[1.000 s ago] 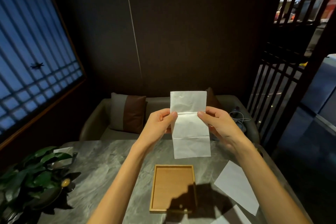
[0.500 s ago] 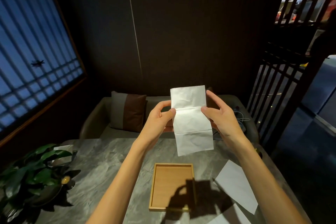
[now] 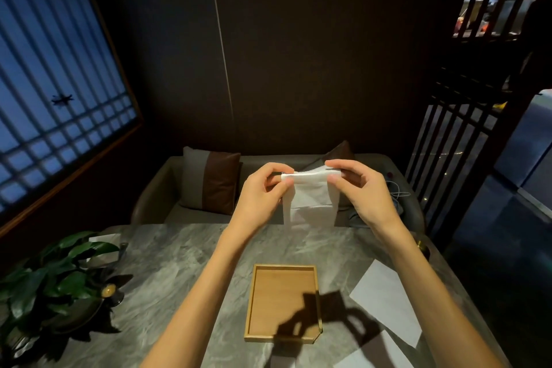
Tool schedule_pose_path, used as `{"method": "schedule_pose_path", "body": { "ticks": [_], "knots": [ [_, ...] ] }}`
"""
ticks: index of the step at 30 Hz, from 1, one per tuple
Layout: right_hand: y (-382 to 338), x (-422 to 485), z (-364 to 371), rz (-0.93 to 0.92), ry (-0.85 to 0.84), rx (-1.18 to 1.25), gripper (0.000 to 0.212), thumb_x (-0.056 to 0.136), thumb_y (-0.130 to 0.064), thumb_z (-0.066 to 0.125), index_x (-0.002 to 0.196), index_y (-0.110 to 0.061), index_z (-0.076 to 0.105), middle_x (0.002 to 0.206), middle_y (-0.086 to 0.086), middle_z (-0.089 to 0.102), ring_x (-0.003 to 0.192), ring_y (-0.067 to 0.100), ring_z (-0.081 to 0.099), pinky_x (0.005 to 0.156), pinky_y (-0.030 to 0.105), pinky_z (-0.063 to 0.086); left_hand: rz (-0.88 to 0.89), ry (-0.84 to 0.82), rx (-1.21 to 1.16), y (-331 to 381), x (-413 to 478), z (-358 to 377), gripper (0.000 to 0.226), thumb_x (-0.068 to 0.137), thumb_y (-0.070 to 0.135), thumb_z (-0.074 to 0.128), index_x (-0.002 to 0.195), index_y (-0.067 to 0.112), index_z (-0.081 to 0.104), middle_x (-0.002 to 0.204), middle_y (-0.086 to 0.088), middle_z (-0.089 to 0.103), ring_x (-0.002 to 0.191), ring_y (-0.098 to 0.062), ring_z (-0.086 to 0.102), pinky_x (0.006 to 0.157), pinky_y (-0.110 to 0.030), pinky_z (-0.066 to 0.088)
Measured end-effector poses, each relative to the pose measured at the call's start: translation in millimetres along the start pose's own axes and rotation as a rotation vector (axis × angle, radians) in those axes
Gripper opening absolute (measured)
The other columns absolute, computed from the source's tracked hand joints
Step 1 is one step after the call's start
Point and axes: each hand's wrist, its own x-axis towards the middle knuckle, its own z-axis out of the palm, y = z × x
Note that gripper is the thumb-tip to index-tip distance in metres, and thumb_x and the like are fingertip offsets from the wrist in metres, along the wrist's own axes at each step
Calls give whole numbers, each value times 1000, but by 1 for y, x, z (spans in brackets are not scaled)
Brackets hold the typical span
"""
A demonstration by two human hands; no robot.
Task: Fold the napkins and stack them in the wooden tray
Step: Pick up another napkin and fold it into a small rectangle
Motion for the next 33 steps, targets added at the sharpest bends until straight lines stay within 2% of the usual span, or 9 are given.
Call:
{"method": "schedule_pose_path", "body": {
  "ticks": [6, 9, 11, 15, 20, 22, 25, 29, 33],
  "knots": [
    [-3, 2, 0, -36, 33, -25, 27, 91, -13, 71, 117, -20, 73, 111, -15, 73, 107, 0, 67, 87, 14, 55, 41, 56, 37, 6, 1, 1, 18, 97, 10, 66, 111, 22, 71, 109, 12, 73, 103, -3, 70, 89, -37, 63],
    [-6, 1, 1, 2, 42, 52, 36, 92, -13, 71, 125, -27, 68, 118, -20, 69, 113, -1, 65, 89, 17, 57, 19, 80, -140, 7, 0, 0, 34, 95, 9, 70, 122, 30, 65, 106, 15, 76, 101, -2, 72, 78, -24, 64],
    [-7, 1, 2, 39, 38, 154, 48, 91, -13, 72, 129, -39, 59, 120, -20, 68, 111, -1, 66, 78, 17, 59, -57, 104, -256, 8, -1, 0, 43, 93, 15, 74, 129, 35, 58, 105, 22, 77, 98, 0, 74, 69, -14, 59],
    [-5, 0, 6, 84, 50, 197, 60, 88, -17, 74, 135, -44, 48, 101, -24, 76, 99, -6, 70, 73, 15, 59, -121, 85, -254, 8, -1, 3, 29, 95, 17, 71, 112, 40, 66, 99, 28, 76, 93, 7, 72, 63, -8, 55],
    [0, 2, 5, 51, 113, 167, 20, 92, -7, 68, 107, -21, 73, 108, -5, 77, 106, 10, 71, 86, 28, 62, -90, 99, -249, 9, -3, 3, 28, 98, 7, 63, 93, 29, 78, 96, 13, 78, 90, 0, 74, 67, -12, 57],
    [-2, 1, 5, 36, 94, 132, 25, 93, -3, 65, 90, -27, 73, 103, -15, 77, 103, 6, 71, 75, 23, 62, -91, 119, -250, 9, -2, 3, 23, 97, 9, 65, 93, 27, 78, 98, 14, 78, 94, 0, 73, 69, -14, 58],
    [-6, -1, 5, 16, 77, 123, 32, 95, -3, 61, 84, -32, 71, 99, -24, 76, 101, -3, 69, 61, 15, 57, -144, 112, -282, 7, 0, 3, 15, 97, 17, 68, 103, 31, 71, 97, 23, 76, 95, 6, 70, 69, -14, 58],
    [-10, 0, 7, -25, 69, 95, 26, 94, -3, 63, 87, -26, 71, 95, -22, 75, 97, -2, 69, 67, 17, 59, -201, 40, -319, 5, -3, 4, 15, 99, 23, 66, 106, 35, 70, 99, 24, 73, 98, 5, 70, 72, -16, 59],
    [-13, -1, 8, -86, 42, 83, 23, 92, 1, 65, 86, -21, 71, 90, -19, 75, 94, 2, 71, 71, 17, 58, -193, 62, -301, 8, -5, 5, 16, 101, 29, 62, 96, 40, 73, 98, 19, 74, 95, 2, 70, 68, -14, 58]
  ]
}}
